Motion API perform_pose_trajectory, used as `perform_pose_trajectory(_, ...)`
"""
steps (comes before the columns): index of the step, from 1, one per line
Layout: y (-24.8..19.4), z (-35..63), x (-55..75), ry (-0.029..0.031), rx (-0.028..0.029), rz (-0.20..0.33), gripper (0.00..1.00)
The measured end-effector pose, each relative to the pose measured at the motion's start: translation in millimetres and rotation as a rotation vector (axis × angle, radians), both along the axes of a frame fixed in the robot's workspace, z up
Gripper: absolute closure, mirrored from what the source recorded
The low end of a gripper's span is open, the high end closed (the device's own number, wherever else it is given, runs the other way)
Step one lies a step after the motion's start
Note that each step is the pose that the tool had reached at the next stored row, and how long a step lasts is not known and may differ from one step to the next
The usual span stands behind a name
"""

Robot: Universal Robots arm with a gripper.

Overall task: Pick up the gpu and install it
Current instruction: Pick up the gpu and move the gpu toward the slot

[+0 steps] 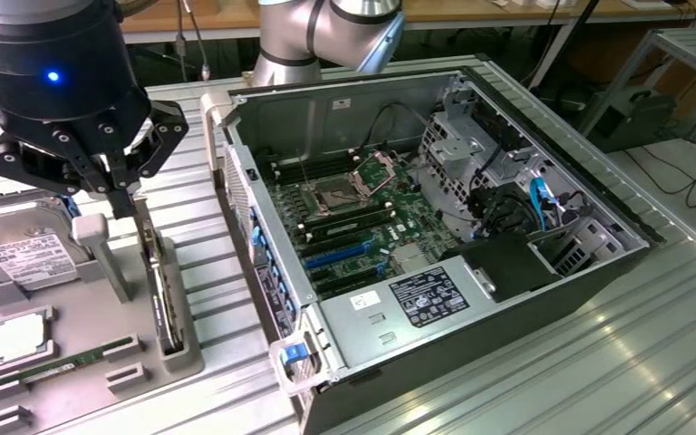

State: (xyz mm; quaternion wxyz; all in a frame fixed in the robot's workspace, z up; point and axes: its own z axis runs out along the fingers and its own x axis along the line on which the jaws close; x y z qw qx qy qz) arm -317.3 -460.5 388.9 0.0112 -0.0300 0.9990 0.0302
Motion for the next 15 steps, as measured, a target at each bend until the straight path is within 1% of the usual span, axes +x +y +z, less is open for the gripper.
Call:
perform_pose_trajectory(10, 0.0, 0.0, 0.0, 0.0, 0.0, 0.0, 0.89)
perform_pose_trajectory(12, 0.0, 0.0, 0.0, 0.0, 0.0, 0.0, 0.76)
perform_pose_trajectory(13, 0.0, 0.0, 0.0, 0.0, 0.0, 0.0, 0.76)
perform_pose_trajectory(14, 0.0, 0.0, -0.1, 0.0, 0.0, 0.0, 0.67)
perform_pose_trajectory(15, 0.0, 0.0, -0.1, 0.0, 0.0, 0.0, 0.67)
